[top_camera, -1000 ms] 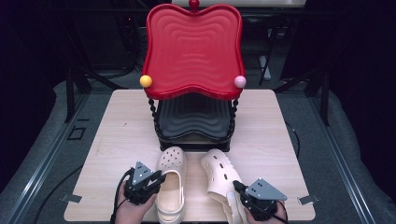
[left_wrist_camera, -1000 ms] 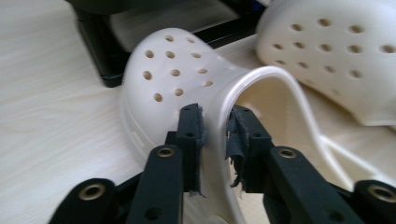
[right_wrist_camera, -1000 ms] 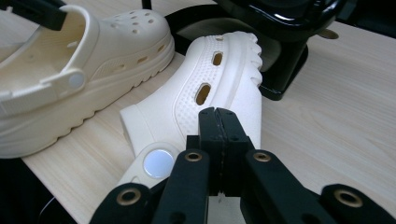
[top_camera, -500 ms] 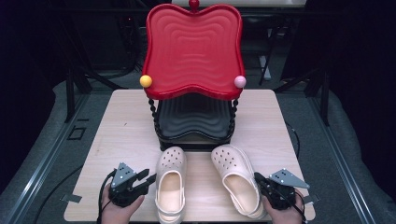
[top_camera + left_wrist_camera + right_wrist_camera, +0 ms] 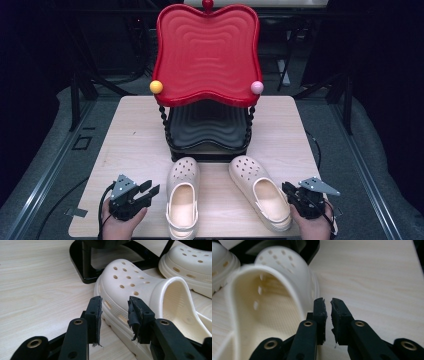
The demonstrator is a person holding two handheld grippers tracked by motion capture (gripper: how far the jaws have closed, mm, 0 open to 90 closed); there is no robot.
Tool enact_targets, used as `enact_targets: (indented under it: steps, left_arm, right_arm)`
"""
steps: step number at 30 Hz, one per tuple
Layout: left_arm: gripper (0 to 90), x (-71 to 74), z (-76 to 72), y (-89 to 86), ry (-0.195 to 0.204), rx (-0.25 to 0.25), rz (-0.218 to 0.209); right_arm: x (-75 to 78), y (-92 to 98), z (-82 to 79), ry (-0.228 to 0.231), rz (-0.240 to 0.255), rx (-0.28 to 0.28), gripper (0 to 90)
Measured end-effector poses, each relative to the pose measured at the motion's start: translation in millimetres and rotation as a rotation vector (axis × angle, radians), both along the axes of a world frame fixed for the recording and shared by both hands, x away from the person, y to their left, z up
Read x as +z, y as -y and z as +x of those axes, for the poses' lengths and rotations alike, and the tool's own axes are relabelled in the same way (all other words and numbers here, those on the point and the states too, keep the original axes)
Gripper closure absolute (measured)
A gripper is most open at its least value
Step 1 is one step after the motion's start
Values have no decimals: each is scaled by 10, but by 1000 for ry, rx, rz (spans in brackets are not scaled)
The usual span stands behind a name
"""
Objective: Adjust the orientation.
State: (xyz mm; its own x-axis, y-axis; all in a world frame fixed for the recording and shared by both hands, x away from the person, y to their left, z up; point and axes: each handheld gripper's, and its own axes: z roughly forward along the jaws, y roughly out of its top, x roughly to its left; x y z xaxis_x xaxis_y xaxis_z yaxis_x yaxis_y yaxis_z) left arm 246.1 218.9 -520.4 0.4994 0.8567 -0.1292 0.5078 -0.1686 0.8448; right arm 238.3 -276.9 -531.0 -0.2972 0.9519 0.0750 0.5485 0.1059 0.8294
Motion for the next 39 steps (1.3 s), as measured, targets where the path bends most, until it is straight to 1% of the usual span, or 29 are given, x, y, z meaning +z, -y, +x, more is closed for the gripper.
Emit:
enact_targets:
  steps: [1, 2, 3, 4, 5, 6, 7, 8, 10, 11, 12, 13, 15, 16, 17, 18, 19, 21, 23, 24, 25, 28, 30, 32, 34, 35, 36, 37, 39]
  left_arm:
    - [629, 0, 0, 0, 0, 0, 0]
    - [629, 4, 0, -16, 4, 7, -8]
    - [629, 11, 0, -32, 4, 14, -10]
    - [626, 15, 2, -47, 3, 16, -12]
    - [625, 12, 5, -58, 7, 20, -19]
    - [623, 9, 11, -81, 0, 29, -19]
    - [623, 9, 11, -81, 0, 29, -19]
    - [623, -2, 18, -90, 2, 33, -28]
    - [620, -10, 22, -103, -8, 36, -30]
    - [620, -12, 23, -108, -10, 38, -27]
    - [620, -18, 26, -112, -7, 42, -30]
    - [620, -18, 26, -112, -7, 42, -30]
    - [620, -22, 30, -121, -7, 43, -30]
    - [620, -23, 33, -126, -11, 43, -28]
    - [620, -28, 36, -131, -10, 44, -30]
    - [620, -31, 37, -134, -12, 49, -32]
    - [620, -32, 40, -139, -13, 51, -34]
    - [620, -31, 41, -149, -13, 51, -35]
    - [620, -30, 41, -155, -13, 52, -37]
    - [620, -30, 41, -157, -14, 52, -37]
    - [620, -33, 43, -158, -14, 52, -35]
    - [620, -47, 51, -153, -20, 52, -38]
    - [620, -55, 54, -149, -21, 51, -37]
    - [620, -57, 54, -145, -22, 50, -38]
    - [620, -59, 53, -141, -20, 52, -39]
    - [620, -60, 52, -140, -20, 52, -40]
    - [620, -60, 51, -137, -20, 51, -42]
    - [620, -59, 49, -133, -19, 50, -45]
    - [620, -51, 41, -125, -25, 43, -41]
  right_arm:
    - [0, 0, 0, 0, 0, 0, 811]
    - [39, 4, -17, 23, 2, 3, 782]
    - [81, 5, -34, 42, 9, 17, 770]
    - [170, -21, -83, 76, 9, 47, 740]
    - [200, -44, -94, 94, 4, 65, 727]
    - [217, -74, -99, 103, 4, 79, 711]
    - [217, -74, -99, 103, 4, 79, 711]
    - [226, -101, -96, 102, 2, 98, 697]
    - [197, -182, -36, 87, -23, 139, 661]
    - [197, -182, -36, 87, -23, 139, 661]
    - [166, -234, 24, 60, -50, 165, 656]
    - [166, -234, 24, 60, -50, 165, 656]
    - [157, -283, 82, 41, -87, 188, 641]
    - [160, -321, 142, 50, -128, 205, 631]
    - [160, -321, 142, 50, -128, 205, 631]
    - [159, -361, 198, 50, -156, 216, 631]
    - [159, -361, 198, 50, -156, 216, 631]
    - [143, -389, 248, 44, -184, 232, 632]
    - [133, -405, 275, 16, -213, 256, 636]
    - [123, -417, 285, 11, -218, 262, 643]
    - [113, -425, 294, 22, -222, 264, 662]
    - [120, -435, 297, 36, -228, 238, 753]
    - [129, -435, 295, 34, -226, 235, 764]
    - [167, -442, 275, -10, -235, 231, 778]
    - [204, -490, 226, -33, -229, 226, 803]
    - [204, -490, 226, -33, -229, 226, 803]
    - [221, -509, 209, -48, -212, 222, 810]
    - [228, -539, 195, -45, -193, 212, 819]
    - [265, -603, 158, -61, -189, 223, 831]
